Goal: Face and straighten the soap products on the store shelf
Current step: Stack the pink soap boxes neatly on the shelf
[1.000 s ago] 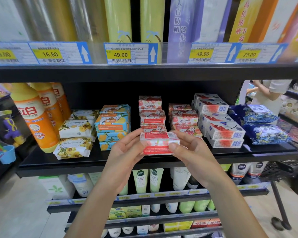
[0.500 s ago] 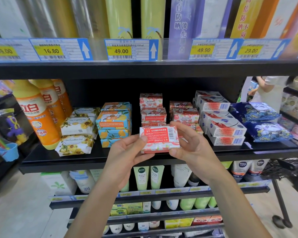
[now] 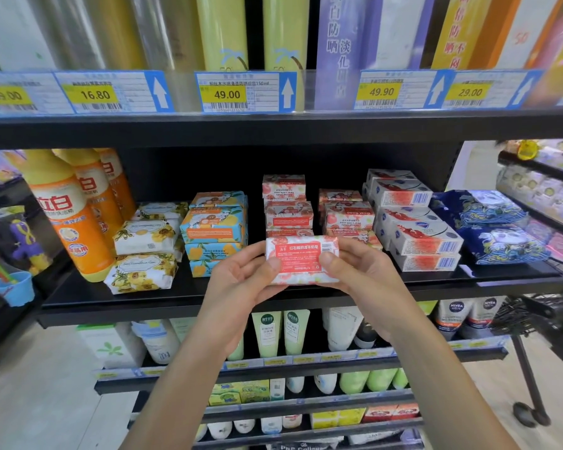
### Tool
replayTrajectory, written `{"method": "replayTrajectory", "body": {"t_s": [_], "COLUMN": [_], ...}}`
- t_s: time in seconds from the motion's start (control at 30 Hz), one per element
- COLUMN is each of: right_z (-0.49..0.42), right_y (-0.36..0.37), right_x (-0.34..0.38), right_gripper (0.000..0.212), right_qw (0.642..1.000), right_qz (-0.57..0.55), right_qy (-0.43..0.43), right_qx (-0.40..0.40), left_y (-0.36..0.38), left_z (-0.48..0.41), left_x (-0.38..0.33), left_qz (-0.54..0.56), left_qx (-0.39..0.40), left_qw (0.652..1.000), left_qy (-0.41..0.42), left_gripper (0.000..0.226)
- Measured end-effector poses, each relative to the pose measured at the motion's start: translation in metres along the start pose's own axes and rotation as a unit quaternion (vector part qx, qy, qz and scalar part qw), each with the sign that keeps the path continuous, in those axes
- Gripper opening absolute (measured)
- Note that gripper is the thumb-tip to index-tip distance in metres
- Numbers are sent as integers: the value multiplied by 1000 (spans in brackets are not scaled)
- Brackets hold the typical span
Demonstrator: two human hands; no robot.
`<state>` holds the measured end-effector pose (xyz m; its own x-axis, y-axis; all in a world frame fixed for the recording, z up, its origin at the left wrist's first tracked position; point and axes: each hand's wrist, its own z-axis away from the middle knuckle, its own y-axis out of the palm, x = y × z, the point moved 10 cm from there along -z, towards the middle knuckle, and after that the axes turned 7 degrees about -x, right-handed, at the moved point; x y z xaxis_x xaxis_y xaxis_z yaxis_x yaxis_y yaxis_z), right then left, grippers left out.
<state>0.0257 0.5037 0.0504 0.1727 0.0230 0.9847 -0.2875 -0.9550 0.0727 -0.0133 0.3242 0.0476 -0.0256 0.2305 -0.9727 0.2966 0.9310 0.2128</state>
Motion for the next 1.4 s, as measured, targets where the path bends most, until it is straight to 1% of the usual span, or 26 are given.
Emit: {"method": "replayTrajectory", "body": {"t_s": [0.07, 0.2, 0.3, 0.47, 0.57, 0.67, 0.8, 0.9, 0.97, 1.07, 1.23, 1.33, 1.4], "right_z": [0, 2, 4, 5, 6, 7, 9, 7, 5, 3, 2, 2, 3], "right_y": [-1, -2, 2, -1, -2, -2, 0, 1, 0, 2, 1, 3, 4], "right_x": [-1, 2, 7, 16, 20, 23, 22, 15, 9, 3, 5, 2, 3], "right_gripper": [24, 35, 36, 41, 46, 47, 48, 57, 59, 72, 56, 38, 32], "right_qw": [1000, 1000, 999, 996, 995, 994, 995, 998, 999, 999, 998, 998, 998], "right_qz": [7, 3, 3, 5, 7, 7, 1, 7, -9, -46, -61, -55, -55], "right_qy": [2, -9, -37, -88, -102, -110, -97, -63, -37, -1, 16, 24, 26], "right_qx": [-6, -17, -9, -4, -7, -6, 6, 12, 8, 4, -14, 3, 7], "left_y": [0, -4, -4, 8, 9, 9, 6, 3, 2, 3, 2, 2, 3], "left_z": [1, 1, 1, 5, 5, 4, 2, 1, 0, 0, 0, 1, 1], "left_x": [-1, -2, -4, -8, -5, -4, -4, -4, -4, -6, -10, -9, -9], "left_qz": [0, 0, 6, 6, 8, 9, 27, 39, 51, 57, 68, 69, 68], "left_qx": [-2, -15, -11, 30, 26, 17, 4, -4, -6, -1, -17, -16, -13], "left_qw": [1000, 1000, 1000, 999, 998, 998, 998, 998, 998, 998, 997, 997, 997], "left_qy": [0, 3, 3, -30, -55, -59, -59, -49, -44, -33, -22, -21, -19], "left_gripper": [48, 49, 51, 43, 46, 47, 46, 49, 52, 51, 52, 52, 50]}}
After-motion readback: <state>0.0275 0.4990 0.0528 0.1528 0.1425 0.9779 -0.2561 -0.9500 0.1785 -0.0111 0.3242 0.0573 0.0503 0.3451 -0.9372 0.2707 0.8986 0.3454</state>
